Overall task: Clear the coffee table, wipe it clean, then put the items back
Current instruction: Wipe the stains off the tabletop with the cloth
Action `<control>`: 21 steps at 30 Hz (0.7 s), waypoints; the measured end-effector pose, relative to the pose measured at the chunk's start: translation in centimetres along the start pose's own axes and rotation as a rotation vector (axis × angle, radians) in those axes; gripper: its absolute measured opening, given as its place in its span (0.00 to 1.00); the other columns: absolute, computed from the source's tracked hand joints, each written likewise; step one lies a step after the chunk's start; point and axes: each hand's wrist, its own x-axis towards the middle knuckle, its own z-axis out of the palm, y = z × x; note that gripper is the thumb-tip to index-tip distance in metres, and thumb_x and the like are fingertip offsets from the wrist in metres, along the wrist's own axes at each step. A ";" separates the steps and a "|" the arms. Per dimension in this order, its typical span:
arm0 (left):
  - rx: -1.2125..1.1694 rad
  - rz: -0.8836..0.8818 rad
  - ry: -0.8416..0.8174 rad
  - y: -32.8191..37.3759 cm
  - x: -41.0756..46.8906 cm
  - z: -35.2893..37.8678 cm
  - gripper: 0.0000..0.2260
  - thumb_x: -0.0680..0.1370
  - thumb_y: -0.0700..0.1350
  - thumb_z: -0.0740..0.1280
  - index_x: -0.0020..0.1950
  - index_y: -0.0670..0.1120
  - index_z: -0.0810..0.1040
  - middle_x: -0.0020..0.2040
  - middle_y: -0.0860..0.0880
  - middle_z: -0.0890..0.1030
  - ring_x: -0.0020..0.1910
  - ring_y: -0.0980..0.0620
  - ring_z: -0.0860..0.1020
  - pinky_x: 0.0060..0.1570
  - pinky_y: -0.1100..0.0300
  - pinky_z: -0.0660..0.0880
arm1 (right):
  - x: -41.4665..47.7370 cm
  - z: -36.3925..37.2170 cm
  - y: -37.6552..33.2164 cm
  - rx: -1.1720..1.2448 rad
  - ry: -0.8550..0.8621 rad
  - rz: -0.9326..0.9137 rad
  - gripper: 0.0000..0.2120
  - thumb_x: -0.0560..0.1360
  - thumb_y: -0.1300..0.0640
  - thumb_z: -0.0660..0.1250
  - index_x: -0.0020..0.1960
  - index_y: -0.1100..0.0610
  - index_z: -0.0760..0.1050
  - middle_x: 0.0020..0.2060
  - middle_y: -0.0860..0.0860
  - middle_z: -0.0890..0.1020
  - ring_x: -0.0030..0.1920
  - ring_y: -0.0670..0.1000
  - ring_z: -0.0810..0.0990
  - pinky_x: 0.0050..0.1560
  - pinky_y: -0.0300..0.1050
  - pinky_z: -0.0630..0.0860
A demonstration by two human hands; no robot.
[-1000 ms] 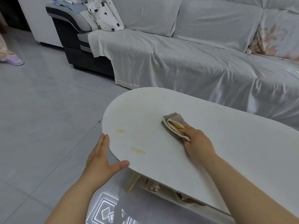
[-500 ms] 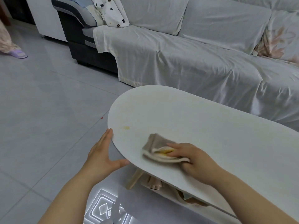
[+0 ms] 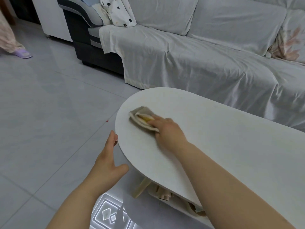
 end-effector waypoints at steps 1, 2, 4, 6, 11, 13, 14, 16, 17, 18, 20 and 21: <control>0.012 0.004 0.004 0.0 0.0 -0.1 0.41 0.71 0.34 0.64 0.73 0.55 0.43 0.74 0.56 0.57 0.66 0.64 0.57 0.64 0.61 0.58 | 0.8 -0.1 0.4 -0.004 0.038 0.072 0.23 0.74 0.64 0.56 0.67 0.50 0.67 0.72 0.46 0.64 0.61 0.58 0.68 0.63 0.47 0.65; 0.035 0.011 0.017 0.0 0.1 -0.1 0.38 0.72 0.36 0.64 0.73 0.55 0.45 0.73 0.56 0.57 0.67 0.62 0.57 0.65 0.60 0.58 | 1.5 -0.1 0.6 0.004 0.074 0.137 0.24 0.73 0.65 0.55 0.66 0.50 0.68 0.71 0.47 0.66 0.61 0.59 0.68 0.62 0.48 0.66; 0.088 0.037 0.086 0.0 0.3 -0.2 0.30 0.74 0.41 0.64 0.72 0.54 0.54 0.73 0.54 0.60 0.70 0.57 0.58 0.66 0.59 0.57 | 2.0 0.5 -0.1 0.031 0.105 0.158 0.24 0.72 0.66 0.55 0.64 0.50 0.70 0.67 0.51 0.70 0.59 0.59 0.68 0.60 0.48 0.67; 0.151 0.058 0.166 0.2 0.5 0.0 0.22 0.76 0.48 0.61 0.69 0.52 0.62 0.72 0.53 0.63 0.71 0.53 0.60 0.67 0.58 0.58 | 1.7 1.6 -1.6 0.060 0.078 -0.012 0.23 0.70 0.65 0.57 0.62 0.50 0.72 0.65 0.52 0.73 0.57 0.59 0.69 0.60 0.48 0.67; 0.374 0.047 0.222 0.4 1.0 1.0 0.22 0.74 0.53 0.61 0.67 0.49 0.67 0.71 0.50 0.63 0.69 0.47 0.62 0.68 0.53 0.60 | 2.9 1.6 -1.2 0.056 0.058 -0.179 0.22 0.71 0.63 0.60 0.63 0.51 0.72 0.69 0.49 0.71 0.59 0.58 0.70 0.62 0.47 0.64; 0.398 0.037 0.226 0.3 1.0 1.3 0.24 0.73 0.54 0.62 0.68 0.50 0.66 0.71 0.50 0.63 0.69 0.46 0.62 0.69 0.52 0.60 | 4.1 0.7 1.0 0.014 0.111 -0.031 0.22 0.72 0.63 0.59 0.64 0.50 0.71 0.68 0.50 0.71 0.60 0.59 0.70 0.61 0.47 0.64; 0.403 0.039 0.228 0.2 1.0 1.4 0.24 0.73 0.55 0.63 0.68 0.50 0.65 0.71 0.50 0.62 0.69 0.46 0.62 0.68 0.52 0.60 | 4.7 0.3 2.1 -0.008 0.146 0.073 0.21 0.73 0.63 0.58 0.64 0.51 0.70 0.68 0.51 0.71 0.60 0.60 0.69 0.61 0.48 0.65; 0.398 0.048 0.237 0.0 1.2 1.4 0.25 0.73 0.55 0.63 0.68 0.50 0.65 0.71 0.50 0.62 0.68 0.47 0.62 0.67 0.53 0.61 | 5.8 -0.1 3.2 -0.024 0.192 0.252 0.21 0.73 0.64 0.56 0.65 0.52 0.69 0.66 0.54 0.72 0.59 0.61 0.69 0.61 0.51 0.66; 0.399 0.050 0.241 0.0 1.3 1.4 0.25 0.73 0.55 0.63 0.68 0.50 0.65 0.71 0.50 0.62 0.68 0.47 0.63 0.66 0.53 0.62 | 6.2 0.0 3.0 -0.012 0.197 0.294 0.21 0.73 0.64 0.55 0.64 0.53 0.69 0.65 0.55 0.72 0.59 0.61 0.69 0.61 0.52 0.66; 0.408 0.051 0.249 -0.1 1.4 1.4 0.25 0.72 0.55 0.64 0.68 0.50 0.65 0.70 0.50 0.63 0.67 0.47 0.63 0.66 0.53 0.62 | 6.4 0.2 2.4 0.008 0.195 0.290 0.21 0.73 0.65 0.55 0.64 0.53 0.70 0.64 0.55 0.72 0.59 0.61 0.68 0.61 0.52 0.67; 0.443 0.058 0.292 -0.1 1.5 1.8 0.25 0.72 0.55 0.63 0.67 0.49 0.66 0.69 0.48 0.65 0.67 0.46 0.63 0.68 0.52 0.60 | 6.1 1.1 0.9 0.045 0.197 0.135 0.21 0.71 0.65 0.57 0.62 0.53 0.73 0.62 0.54 0.75 0.58 0.60 0.69 0.59 0.49 0.67; 0.461 0.070 0.319 -0.1 1.6 2.0 0.24 0.73 0.55 0.63 0.67 0.48 0.67 0.69 0.47 0.65 0.68 0.45 0.62 0.69 0.51 0.57 | 5.7 1.5 0.2 0.061 0.191 0.028 0.20 0.71 0.64 0.58 0.61 0.53 0.74 0.62 0.53 0.76 0.58 0.59 0.70 0.59 0.48 0.67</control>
